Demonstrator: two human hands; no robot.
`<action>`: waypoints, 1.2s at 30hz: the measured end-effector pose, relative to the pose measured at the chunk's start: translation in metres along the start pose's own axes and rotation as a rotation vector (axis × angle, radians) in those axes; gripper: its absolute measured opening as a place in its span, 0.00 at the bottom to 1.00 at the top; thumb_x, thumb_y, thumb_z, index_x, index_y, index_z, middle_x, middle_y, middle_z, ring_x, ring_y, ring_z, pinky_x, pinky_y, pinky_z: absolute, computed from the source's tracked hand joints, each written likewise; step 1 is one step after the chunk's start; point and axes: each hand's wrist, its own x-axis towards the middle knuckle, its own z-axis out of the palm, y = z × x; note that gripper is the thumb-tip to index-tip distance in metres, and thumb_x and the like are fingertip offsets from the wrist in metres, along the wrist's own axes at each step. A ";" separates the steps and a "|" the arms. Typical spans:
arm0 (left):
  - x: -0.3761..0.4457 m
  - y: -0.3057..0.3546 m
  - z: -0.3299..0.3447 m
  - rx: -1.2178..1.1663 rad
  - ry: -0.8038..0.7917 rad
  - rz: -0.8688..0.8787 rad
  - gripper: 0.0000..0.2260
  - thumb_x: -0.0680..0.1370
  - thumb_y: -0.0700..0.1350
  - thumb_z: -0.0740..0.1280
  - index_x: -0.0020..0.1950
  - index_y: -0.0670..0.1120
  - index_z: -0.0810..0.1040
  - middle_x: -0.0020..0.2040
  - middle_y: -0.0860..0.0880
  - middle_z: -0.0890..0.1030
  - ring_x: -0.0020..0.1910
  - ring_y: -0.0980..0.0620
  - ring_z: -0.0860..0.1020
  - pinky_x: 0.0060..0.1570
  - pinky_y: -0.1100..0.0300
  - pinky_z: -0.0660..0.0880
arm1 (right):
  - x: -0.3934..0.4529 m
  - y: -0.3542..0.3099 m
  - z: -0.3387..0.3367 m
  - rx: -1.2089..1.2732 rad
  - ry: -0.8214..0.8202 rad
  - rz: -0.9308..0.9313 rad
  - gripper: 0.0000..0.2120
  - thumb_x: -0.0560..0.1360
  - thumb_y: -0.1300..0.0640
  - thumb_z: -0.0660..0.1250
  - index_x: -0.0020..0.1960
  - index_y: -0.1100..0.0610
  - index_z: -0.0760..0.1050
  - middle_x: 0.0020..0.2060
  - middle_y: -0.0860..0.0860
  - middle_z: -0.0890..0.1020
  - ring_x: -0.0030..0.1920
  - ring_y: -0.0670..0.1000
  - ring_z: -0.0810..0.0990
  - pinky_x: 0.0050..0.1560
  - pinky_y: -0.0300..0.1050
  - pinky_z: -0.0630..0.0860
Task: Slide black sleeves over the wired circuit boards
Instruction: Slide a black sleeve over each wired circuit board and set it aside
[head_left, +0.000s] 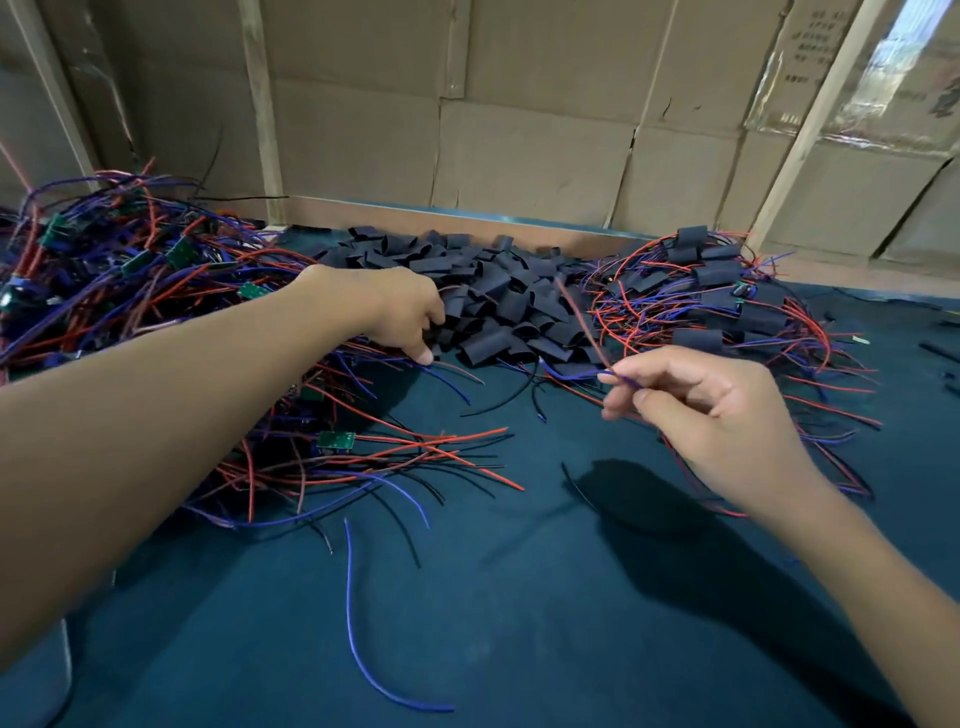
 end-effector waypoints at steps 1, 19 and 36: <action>0.002 0.002 -0.001 -0.028 -0.013 0.014 0.32 0.76 0.54 0.73 0.78 0.48 0.66 0.69 0.49 0.77 0.61 0.44 0.79 0.60 0.52 0.75 | -0.001 0.000 0.002 0.007 -0.003 -0.005 0.20 0.74 0.79 0.62 0.50 0.57 0.83 0.36 0.54 0.85 0.35 0.45 0.84 0.41 0.36 0.79; -0.117 0.071 0.045 -0.602 0.739 0.257 0.20 0.77 0.53 0.72 0.67 0.48 0.79 0.55 0.55 0.80 0.53 0.61 0.77 0.54 0.74 0.69 | 0.000 -0.001 0.012 -0.008 -0.143 0.145 0.20 0.80 0.36 0.56 0.48 0.43 0.83 0.30 0.41 0.69 0.29 0.45 0.65 0.32 0.31 0.63; -0.143 0.080 0.071 -0.808 0.952 0.221 0.19 0.75 0.56 0.73 0.64 0.51 0.81 0.57 0.60 0.81 0.56 0.63 0.79 0.58 0.71 0.72 | -0.014 -0.033 0.039 -0.303 0.098 -0.257 0.11 0.79 0.55 0.68 0.43 0.60 0.86 0.31 0.48 0.68 0.33 0.48 0.69 0.36 0.39 0.64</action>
